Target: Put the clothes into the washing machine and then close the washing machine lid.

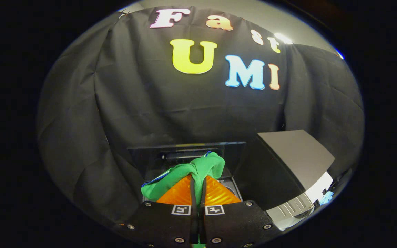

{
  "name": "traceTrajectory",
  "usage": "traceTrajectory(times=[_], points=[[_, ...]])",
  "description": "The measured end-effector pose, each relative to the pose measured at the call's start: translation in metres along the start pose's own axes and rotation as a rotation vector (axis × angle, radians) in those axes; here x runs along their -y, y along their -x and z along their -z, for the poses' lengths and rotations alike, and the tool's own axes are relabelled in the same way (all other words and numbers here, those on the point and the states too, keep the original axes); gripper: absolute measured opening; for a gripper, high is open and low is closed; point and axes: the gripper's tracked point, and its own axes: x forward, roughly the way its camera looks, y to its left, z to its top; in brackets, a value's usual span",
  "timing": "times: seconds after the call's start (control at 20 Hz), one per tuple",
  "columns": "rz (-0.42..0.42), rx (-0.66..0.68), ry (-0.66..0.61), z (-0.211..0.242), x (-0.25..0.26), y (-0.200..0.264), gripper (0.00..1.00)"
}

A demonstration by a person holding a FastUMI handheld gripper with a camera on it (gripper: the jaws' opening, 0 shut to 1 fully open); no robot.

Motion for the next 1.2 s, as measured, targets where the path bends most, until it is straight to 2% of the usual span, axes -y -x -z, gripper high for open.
traceTrajectory(times=[0.4,1.2], points=[[-0.055,-0.187,0.053,0.091,-0.02,-0.059,0.01],[-0.153,-0.398,0.133,0.198,-0.025,-0.132,0.01]])
